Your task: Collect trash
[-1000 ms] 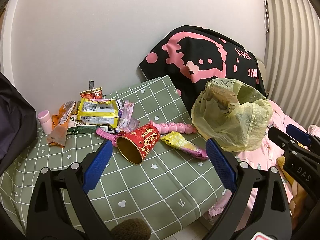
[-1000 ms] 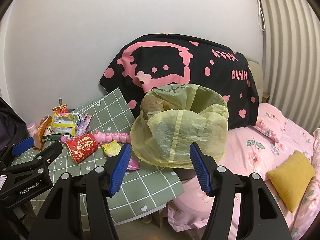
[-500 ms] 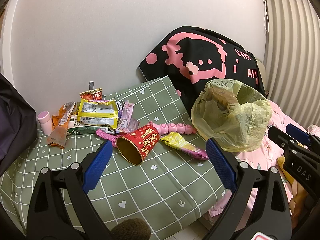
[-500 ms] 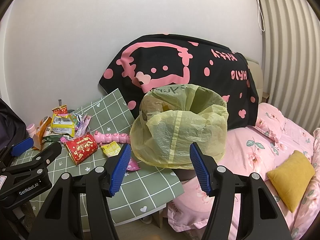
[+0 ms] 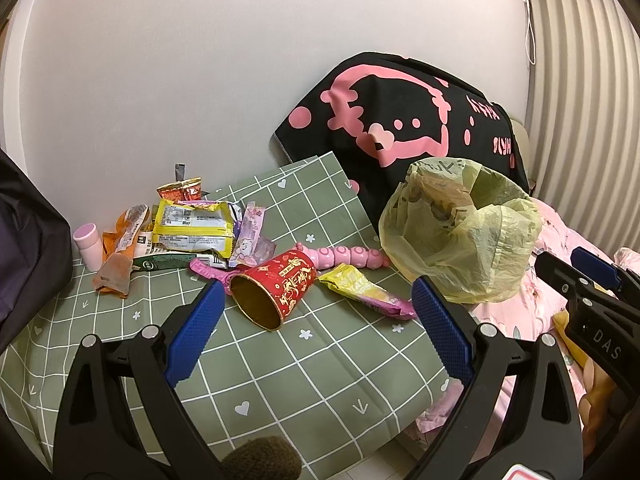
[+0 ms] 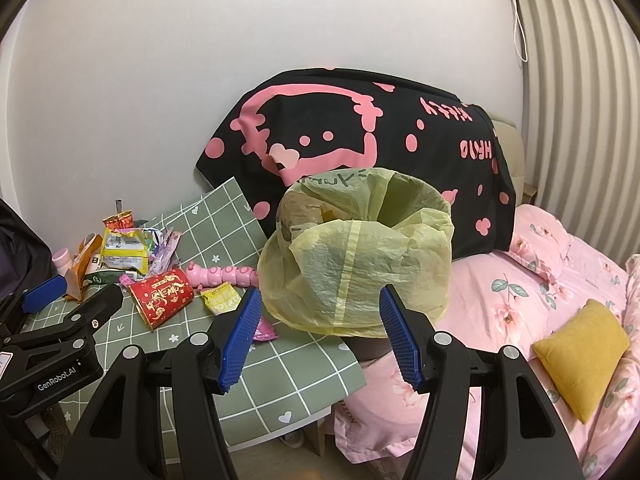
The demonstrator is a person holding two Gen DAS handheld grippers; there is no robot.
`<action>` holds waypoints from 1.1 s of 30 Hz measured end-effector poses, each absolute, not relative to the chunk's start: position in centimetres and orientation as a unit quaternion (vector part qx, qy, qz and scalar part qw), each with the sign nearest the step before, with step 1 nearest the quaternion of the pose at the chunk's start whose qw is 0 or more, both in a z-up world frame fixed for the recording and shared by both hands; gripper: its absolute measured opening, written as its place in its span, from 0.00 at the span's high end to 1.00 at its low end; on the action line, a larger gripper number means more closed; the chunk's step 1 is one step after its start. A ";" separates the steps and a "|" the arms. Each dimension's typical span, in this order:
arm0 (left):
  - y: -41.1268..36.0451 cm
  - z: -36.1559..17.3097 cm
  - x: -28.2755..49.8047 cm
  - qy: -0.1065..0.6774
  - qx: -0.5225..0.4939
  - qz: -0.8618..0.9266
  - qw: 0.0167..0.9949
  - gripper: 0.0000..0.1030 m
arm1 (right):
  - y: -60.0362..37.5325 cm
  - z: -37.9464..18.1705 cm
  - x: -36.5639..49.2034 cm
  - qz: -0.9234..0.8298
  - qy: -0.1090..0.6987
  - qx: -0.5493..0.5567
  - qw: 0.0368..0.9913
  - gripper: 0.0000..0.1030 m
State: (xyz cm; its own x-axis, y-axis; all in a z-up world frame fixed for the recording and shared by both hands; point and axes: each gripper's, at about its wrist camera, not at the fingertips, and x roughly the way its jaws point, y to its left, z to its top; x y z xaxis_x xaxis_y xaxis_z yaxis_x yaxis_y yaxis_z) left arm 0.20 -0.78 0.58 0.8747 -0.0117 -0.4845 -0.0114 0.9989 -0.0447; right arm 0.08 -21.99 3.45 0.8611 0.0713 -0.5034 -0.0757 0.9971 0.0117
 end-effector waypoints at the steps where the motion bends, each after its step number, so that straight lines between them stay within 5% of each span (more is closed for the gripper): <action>1: -0.8 0.6 0.2 0.250 -0.023 0.000 0.968 0.13 | -22.1 3.5 0.1 0.038 0.261 -0.004 0.965 0.44; 33: 1.6 -0.1 2.0 0.248 -0.017 0.017 0.968 0.13 | -20.9 1.4 2.5 0.048 0.291 -0.006 0.956 0.44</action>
State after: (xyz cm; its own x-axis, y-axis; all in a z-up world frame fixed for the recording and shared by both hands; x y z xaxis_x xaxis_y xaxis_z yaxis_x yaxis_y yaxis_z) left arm 1.97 1.65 -0.11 0.8759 0.0250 -0.4818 -0.0421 0.9988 -0.0247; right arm 2.45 -20.90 1.39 0.8263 0.0882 -0.5562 -0.0954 0.9953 0.0162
